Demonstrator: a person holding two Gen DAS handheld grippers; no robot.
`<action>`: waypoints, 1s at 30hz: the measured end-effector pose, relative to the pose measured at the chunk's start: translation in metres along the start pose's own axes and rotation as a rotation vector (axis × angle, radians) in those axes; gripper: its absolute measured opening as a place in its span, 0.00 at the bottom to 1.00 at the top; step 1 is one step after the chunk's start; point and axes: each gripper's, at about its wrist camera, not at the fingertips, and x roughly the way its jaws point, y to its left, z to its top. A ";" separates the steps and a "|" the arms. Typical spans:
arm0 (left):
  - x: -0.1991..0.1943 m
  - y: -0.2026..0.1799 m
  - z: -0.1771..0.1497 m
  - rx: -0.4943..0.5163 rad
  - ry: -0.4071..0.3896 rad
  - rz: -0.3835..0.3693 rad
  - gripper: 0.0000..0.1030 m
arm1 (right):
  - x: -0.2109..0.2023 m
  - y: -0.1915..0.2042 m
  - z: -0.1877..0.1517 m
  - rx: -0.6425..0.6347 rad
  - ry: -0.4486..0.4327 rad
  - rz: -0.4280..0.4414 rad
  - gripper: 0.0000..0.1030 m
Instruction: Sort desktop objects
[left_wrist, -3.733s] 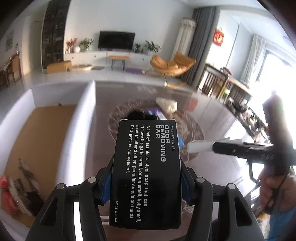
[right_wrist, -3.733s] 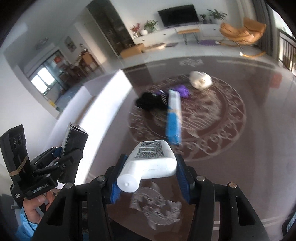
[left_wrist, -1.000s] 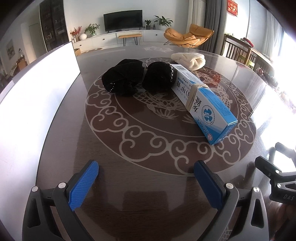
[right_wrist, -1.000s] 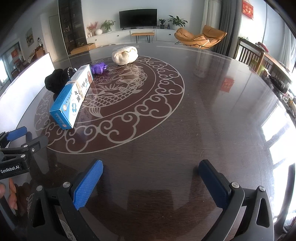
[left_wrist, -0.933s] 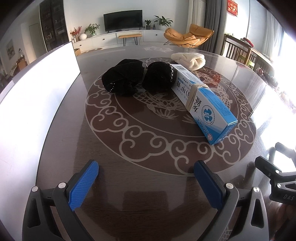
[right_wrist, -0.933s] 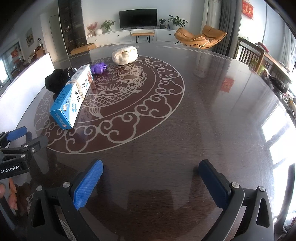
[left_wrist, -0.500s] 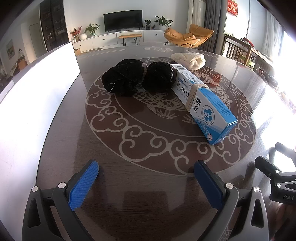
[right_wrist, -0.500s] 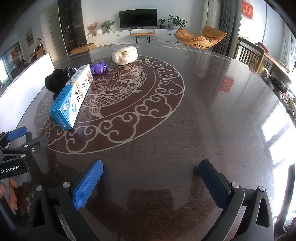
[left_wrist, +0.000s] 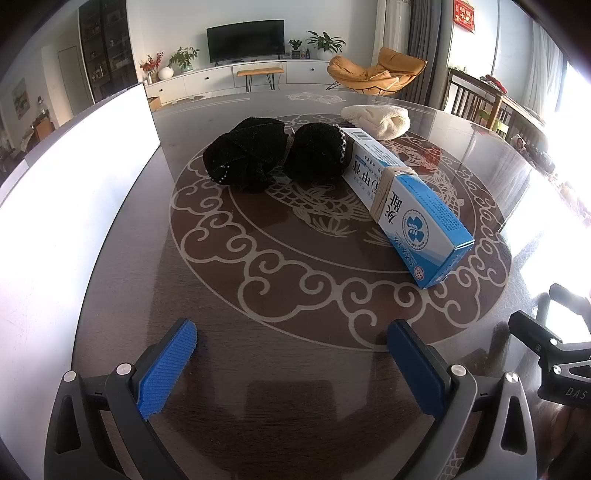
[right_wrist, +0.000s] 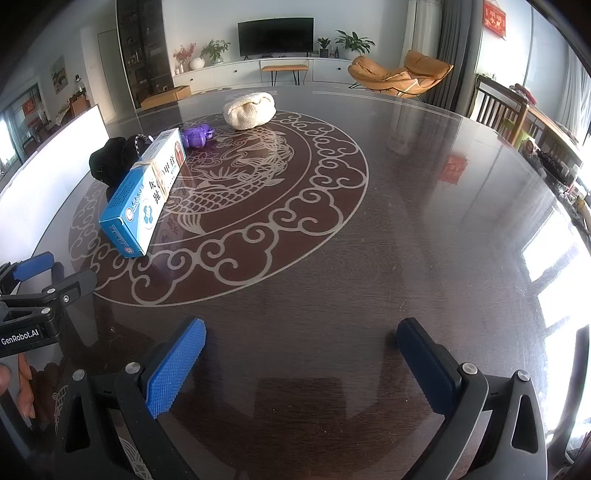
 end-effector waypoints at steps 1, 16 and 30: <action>-0.001 0.000 -0.001 0.016 0.000 -0.006 1.00 | 0.000 0.000 0.000 0.000 0.000 0.000 1.00; -0.006 0.023 -0.012 0.032 -0.002 -0.022 1.00 | 0.000 0.000 0.001 0.001 0.005 -0.001 1.00; -0.006 0.023 -0.011 0.032 -0.001 -0.022 1.00 | 0.041 0.106 0.096 -0.062 0.084 0.304 0.68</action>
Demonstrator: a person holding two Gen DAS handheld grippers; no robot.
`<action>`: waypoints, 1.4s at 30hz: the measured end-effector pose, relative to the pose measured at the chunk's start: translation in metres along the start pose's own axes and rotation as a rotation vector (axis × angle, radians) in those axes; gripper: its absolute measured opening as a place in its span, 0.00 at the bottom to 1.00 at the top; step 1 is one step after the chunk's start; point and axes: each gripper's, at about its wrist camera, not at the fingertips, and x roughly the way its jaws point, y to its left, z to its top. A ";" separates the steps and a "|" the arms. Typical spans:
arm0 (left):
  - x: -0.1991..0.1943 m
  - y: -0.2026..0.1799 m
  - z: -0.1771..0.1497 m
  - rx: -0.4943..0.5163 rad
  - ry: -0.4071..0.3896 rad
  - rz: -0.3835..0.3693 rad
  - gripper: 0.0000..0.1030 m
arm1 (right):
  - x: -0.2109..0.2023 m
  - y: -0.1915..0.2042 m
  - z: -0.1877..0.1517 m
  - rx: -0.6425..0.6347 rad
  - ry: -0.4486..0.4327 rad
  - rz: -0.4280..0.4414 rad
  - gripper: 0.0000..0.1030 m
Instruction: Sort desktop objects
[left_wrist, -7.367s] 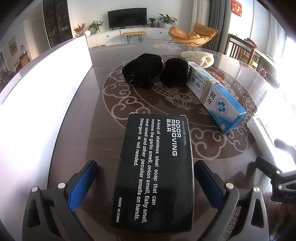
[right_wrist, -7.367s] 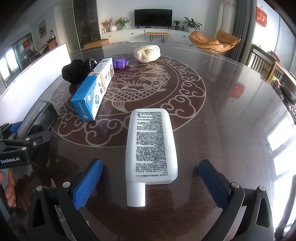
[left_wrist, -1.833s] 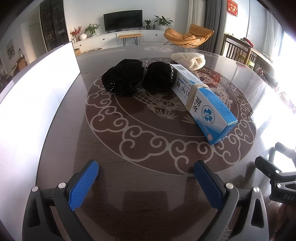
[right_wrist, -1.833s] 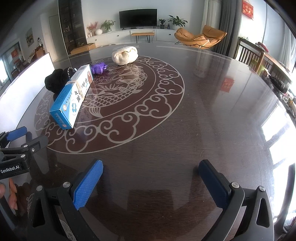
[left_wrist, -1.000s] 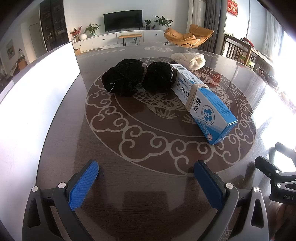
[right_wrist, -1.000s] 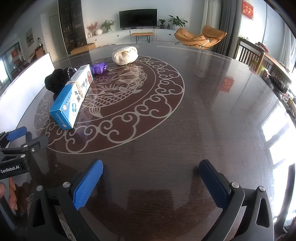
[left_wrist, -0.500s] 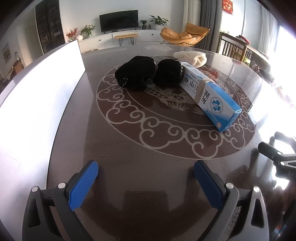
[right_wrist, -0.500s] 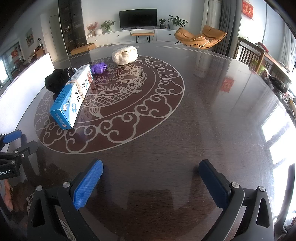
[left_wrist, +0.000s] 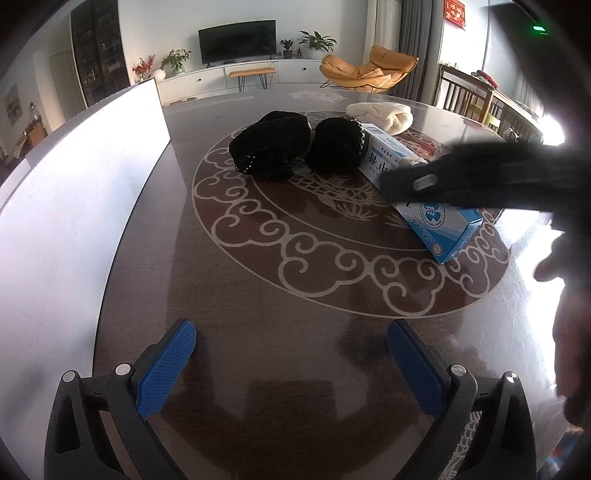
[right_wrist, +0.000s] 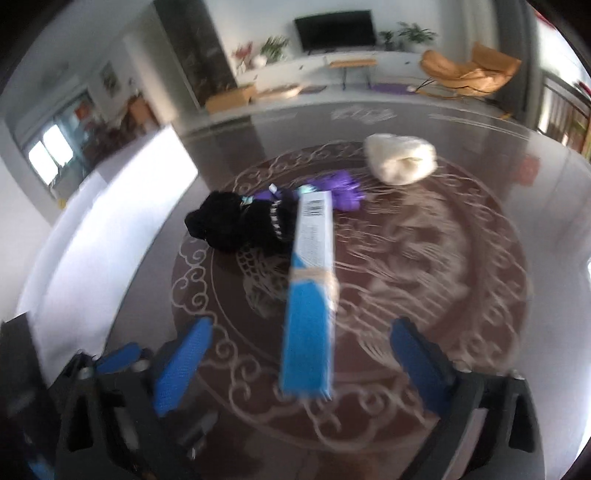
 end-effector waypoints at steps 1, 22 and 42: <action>0.000 0.000 0.000 0.000 0.000 0.000 1.00 | 0.009 -0.001 0.001 0.007 0.030 0.014 0.58; 0.001 -0.001 -0.001 0.000 0.000 0.000 1.00 | -0.061 -0.119 -0.034 0.259 -0.156 -0.035 0.91; 0.001 -0.002 0.000 0.000 0.000 0.000 1.00 | -0.004 -0.056 -0.040 -0.098 -0.064 -0.193 1.00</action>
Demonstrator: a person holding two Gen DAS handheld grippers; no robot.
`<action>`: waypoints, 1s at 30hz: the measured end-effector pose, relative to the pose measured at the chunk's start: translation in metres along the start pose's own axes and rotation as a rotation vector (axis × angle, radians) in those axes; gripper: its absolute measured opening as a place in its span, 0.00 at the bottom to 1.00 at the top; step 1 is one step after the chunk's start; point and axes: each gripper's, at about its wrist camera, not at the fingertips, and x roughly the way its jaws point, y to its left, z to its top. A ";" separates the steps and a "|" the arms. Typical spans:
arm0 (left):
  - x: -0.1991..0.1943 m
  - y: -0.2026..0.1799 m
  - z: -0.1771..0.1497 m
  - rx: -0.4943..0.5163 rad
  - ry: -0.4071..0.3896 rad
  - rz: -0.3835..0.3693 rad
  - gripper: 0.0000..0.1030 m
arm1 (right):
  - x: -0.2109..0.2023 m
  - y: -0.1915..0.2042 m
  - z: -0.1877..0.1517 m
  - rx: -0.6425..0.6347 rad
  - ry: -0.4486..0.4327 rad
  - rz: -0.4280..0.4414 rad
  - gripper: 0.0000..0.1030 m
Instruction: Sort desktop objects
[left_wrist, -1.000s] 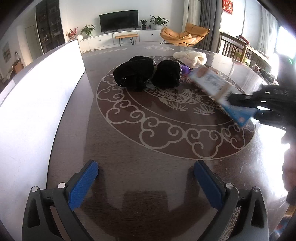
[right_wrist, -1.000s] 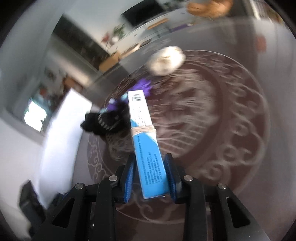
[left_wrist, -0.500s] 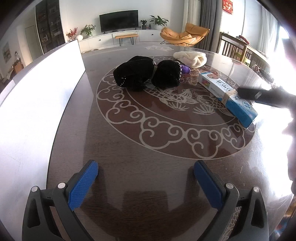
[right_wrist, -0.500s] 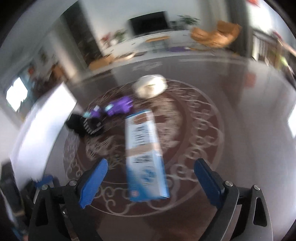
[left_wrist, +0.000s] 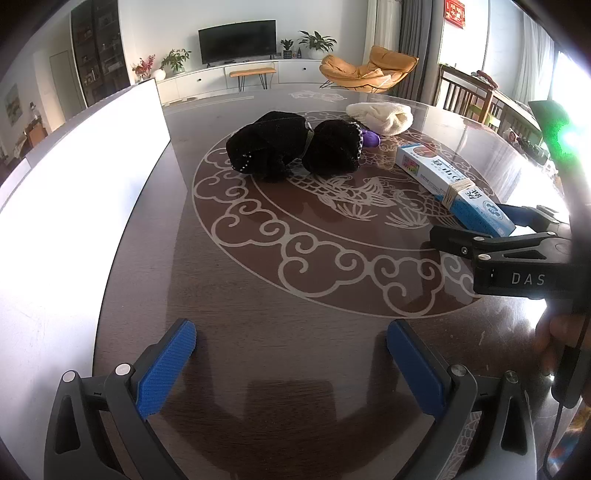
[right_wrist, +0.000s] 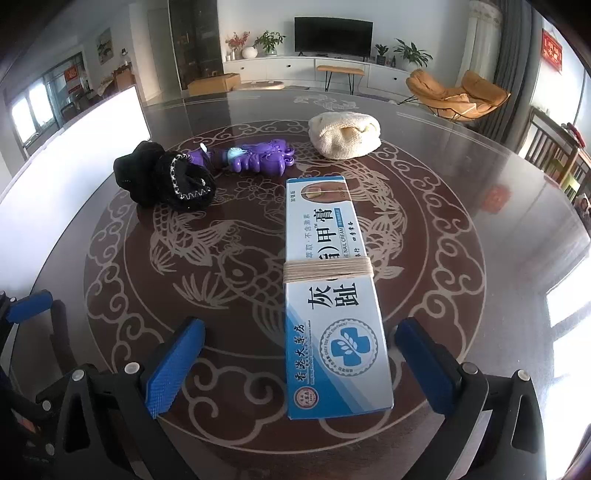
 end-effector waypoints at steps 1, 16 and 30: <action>0.000 0.000 0.000 0.000 0.000 0.000 1.00 | 0.001 0.001 0.000 0.000 0.000 0.000 1.00; 0.000 0.000 0.000 0.000 0.000 0.000 1.00 | 0.000 0.003 0.000 0.000 0.000 0.000 1.00; 0.000 0.000 0.001 0.000 0.000 0.000 1.00 | 0.000 0.003 0.001 0.000 0.000 -0.001 1.00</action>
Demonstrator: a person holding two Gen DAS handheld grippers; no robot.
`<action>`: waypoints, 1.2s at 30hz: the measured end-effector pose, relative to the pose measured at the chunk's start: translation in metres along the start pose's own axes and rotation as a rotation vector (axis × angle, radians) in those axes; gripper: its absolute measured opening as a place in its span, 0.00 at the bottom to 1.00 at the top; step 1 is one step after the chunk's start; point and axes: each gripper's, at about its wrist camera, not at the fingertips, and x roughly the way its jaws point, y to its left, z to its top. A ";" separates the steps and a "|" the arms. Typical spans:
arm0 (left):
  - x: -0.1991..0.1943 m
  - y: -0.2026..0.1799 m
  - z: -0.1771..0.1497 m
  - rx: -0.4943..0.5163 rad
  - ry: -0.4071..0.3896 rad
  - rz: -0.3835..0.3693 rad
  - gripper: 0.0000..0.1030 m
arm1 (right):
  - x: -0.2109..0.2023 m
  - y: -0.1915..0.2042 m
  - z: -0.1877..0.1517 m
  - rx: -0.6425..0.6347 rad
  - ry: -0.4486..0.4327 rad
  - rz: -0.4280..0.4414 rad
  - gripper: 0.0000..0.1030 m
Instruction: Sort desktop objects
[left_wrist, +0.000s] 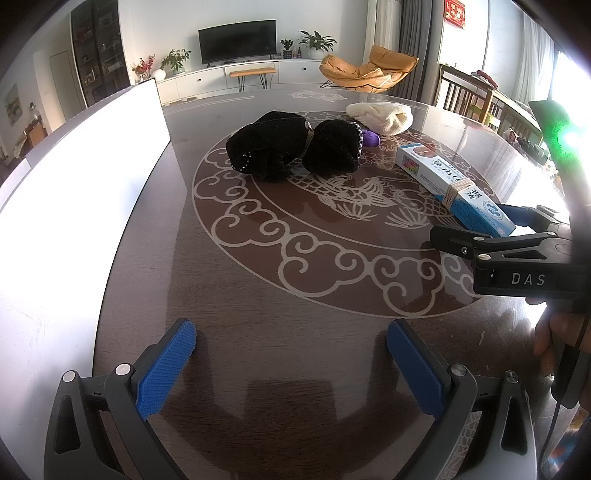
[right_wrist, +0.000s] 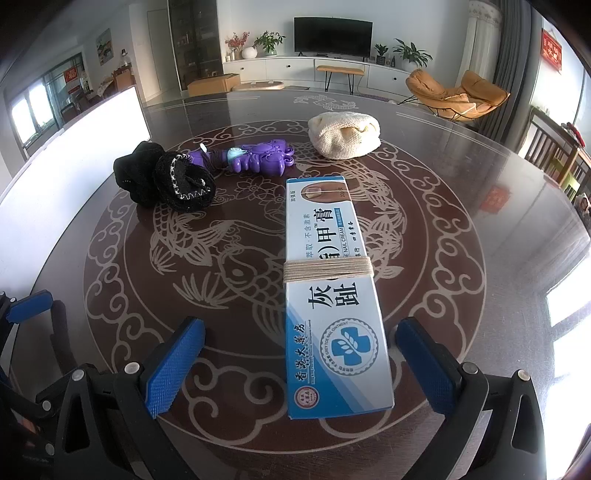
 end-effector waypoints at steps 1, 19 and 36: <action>0.000 0.000 0.000 0.001 0.001 0.000 1.00 | 0.000 -0.001 0.000 0.000 0.000 0.000 1.00; 0.053 -0.010 0.140 -0.208 -0.043 -0.014 1.00 | 0.000 0.001 0.000 0.000 0.000 0.000 1.00; 0.013 0.009 0.113 -0.145 -0.049 -0.069 1.00 | -0.001 0.001 0.000 0.000 0.000 0.000 1.00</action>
